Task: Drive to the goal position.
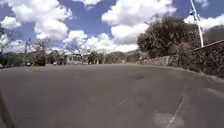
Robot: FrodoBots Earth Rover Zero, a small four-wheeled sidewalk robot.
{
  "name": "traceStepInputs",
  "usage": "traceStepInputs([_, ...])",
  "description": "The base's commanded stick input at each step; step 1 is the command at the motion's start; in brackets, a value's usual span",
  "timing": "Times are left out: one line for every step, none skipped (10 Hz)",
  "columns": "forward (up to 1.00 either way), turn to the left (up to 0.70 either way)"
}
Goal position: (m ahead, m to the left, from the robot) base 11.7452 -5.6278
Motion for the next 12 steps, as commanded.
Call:
traceStepInputs([0.70,0.00])
traceStepInputs([0.70,0.00])
traceStepInputs([0.70,0.00])
traceStepInputs([0.70,0.00])
traceStepInputs([0.70,0.00])
traceStepInputs([0.70,0.00])
traceStepInputs([0.70,0.00])
traceStepInputs([0.70,0.00])
traceStepInputs([0.70,0.00])
traceStepInputs([0.70,0.00])
traceStepInputs([0.70,0.00])
traceStepInputs([0.70,0.00])
